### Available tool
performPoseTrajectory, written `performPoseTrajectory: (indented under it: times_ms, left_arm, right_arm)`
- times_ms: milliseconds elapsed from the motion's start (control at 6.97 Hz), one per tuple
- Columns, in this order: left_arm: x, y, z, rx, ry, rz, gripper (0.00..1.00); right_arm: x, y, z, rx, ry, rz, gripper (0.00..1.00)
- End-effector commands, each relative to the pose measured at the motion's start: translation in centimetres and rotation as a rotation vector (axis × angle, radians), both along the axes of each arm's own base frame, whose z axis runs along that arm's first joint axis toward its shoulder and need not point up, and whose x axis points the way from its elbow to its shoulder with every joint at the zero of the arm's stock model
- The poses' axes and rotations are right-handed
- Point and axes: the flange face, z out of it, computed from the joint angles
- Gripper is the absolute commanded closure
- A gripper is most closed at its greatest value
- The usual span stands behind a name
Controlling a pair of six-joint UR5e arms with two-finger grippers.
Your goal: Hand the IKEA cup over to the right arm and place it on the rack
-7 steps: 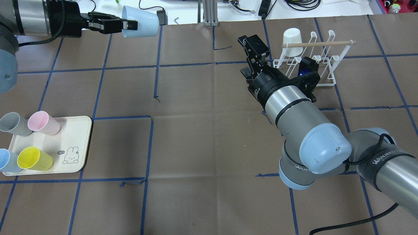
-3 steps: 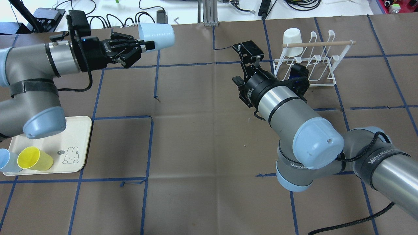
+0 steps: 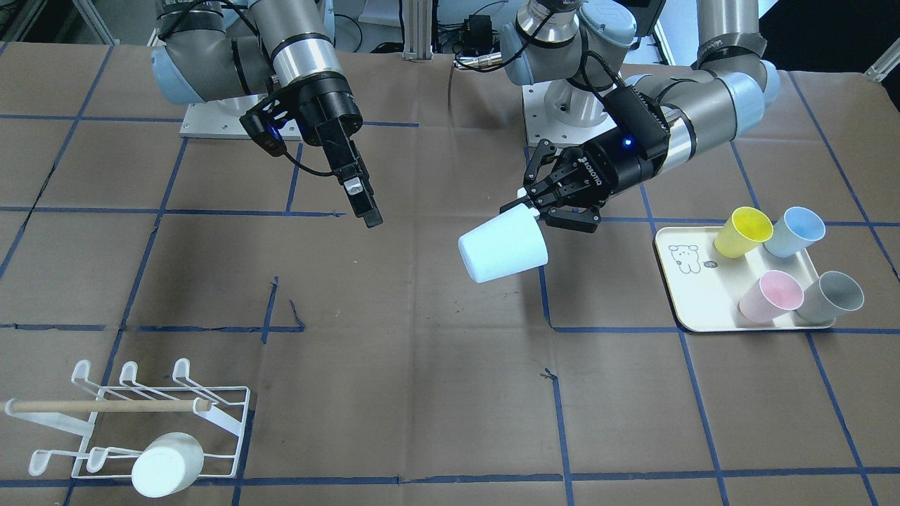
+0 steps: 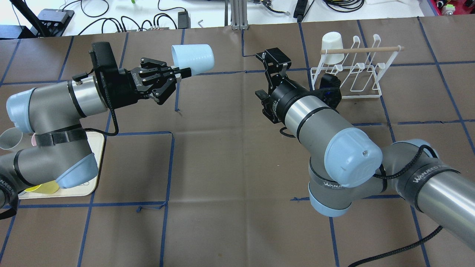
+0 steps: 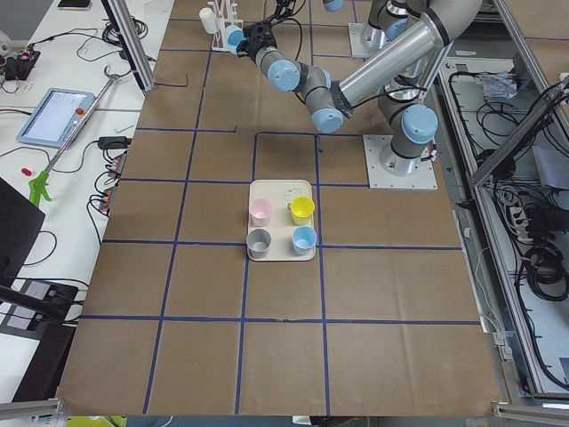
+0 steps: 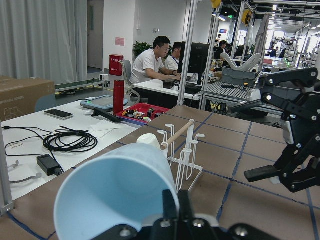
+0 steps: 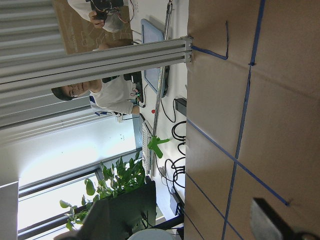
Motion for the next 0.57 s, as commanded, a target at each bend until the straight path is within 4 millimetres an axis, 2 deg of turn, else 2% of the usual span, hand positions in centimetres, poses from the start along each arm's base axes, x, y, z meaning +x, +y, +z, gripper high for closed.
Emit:
performPoseTrajectory:
  times_ms: [0, 287, 430]
  left_arm:
    - [-2.8, 1.4, 0.1, 0.014, -0.004, 0.005, 1.0]
    - [-5.0, 2.0, -0.1, 0.034, -0.017, -0.02, 1.0]
    - [-5.0, 1.9, -0.2, 0.033, -0.024, -0.014, 1.0]
  right_arm:
    - [2.0, -0.7, -0.8, 0.02, -0.002, 0.031, 0.0]
    - [2.7, -1.1, -0.3, 0.042, -0.018, 0.029, 0.0]
    - [2.8, -1.3, 0.0, 0.035, -0.02, 0.03, 0.0]
